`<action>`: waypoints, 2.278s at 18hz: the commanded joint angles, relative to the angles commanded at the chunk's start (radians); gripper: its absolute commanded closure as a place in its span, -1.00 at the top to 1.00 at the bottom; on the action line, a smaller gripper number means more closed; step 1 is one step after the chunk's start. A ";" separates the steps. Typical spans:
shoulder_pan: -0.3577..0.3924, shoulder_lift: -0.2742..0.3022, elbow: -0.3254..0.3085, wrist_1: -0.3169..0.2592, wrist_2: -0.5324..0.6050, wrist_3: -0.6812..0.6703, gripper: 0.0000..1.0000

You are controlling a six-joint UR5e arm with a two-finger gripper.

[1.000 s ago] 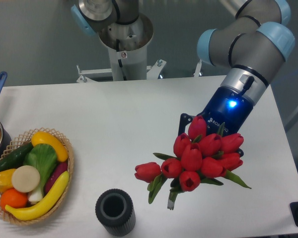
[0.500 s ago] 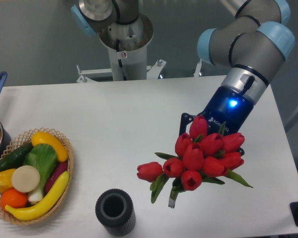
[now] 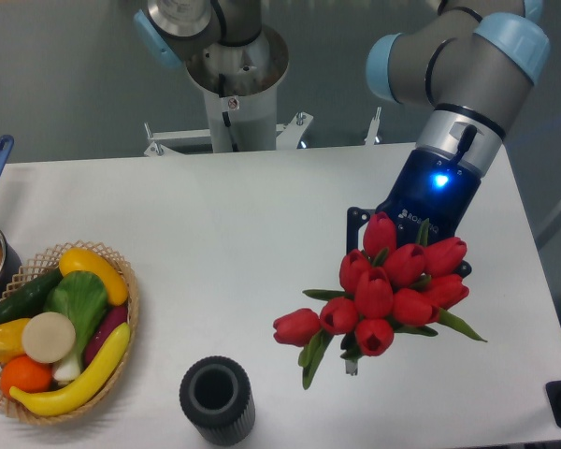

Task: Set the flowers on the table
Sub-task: 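Lower the held tulip bunch toward the table surface, then tilt the tulips down and lay them flat on the table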

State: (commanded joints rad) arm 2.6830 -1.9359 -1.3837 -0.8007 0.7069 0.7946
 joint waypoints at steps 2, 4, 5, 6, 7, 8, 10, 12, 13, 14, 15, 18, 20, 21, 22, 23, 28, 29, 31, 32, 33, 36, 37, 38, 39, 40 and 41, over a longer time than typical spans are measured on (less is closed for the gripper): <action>-0.009 0.003 -0.018 0.000 0.032 0.018 -0.28; -0.020 0.011 -0.035 -0.002 0.071 0.069 -0.29; -0.026 0.014 -0.052 -0.002 0.103 0.089 -0.29; -0.043 0.023 -0.069 -0.002 0.155 0.119 -0.36; -0.052 0.025 -0.075 -0.003 0.183 0.139 -0.36; -0.058 0.026 -0.092 -0.005 0.209 0.159 -0.36; -0.068 0.029 -0.118 -0.020 0.291 0.246 -0.36; -0.074 0.028 -0.117 -0.038 0.330 0.259 -0.37; -0.075 0.028 -0.118 -0.041 0.342 0.261 -0.40; -0.075 0.028 -0.121 -0.043 0.354 0.273 -0.42; -0.075 0.028 -0.127 -0.044 0.370 0.302 -0.43; -0.077 0.029 -0.146 -0.080 0.445 0.399 -0.42; -0.078 0.028 -0.150 -0.118 0.503 0.463 -0.42; -0.080 0.028 -0.150 -0.133 0.531 0.491 -0.42; -0.080 0.028 -0.152 -0.153 0.554 0.512 -0.42; -0.080 0.028 -0.152 -0.172 0.577 0.531 -0.42; -0.109 0.003 -0.158 -0.206 0.727 0.601 -0.42; -0.121 -0.006 -0.158 -0.207 0.765 0.607 -0.42; -0.146 -0.027 -0.163 -0.209 0.833 0.624 -0.42; -0.159 -0.038 -0.172 -0.207 0.862 0.626 -0.42; -0.170 -0.049 -0.182 -0.201 0.887 0.626 -0.42; -0.177 -0.066 -0.189 -0.202 0.905 0.635 -0.42; -0.178 -0.074 -0.192 -0.202 0.907 0.637 -0.42; -0.178 -0.078 -0.195 -0.201 0.911 0.637 -0.42; -0.184 -0.086 -0.198 -0.199 0.916 0.637 -0.42; -0.190 -0.090 -0.198 -0.199 0.918 0.637 -0.41; -0.192 -0.100 -0.199 -0.198 0.918 0.637 -0.41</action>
State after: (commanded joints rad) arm 2.4912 -2.0355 -1.5831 -0.9986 1.6245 1.4312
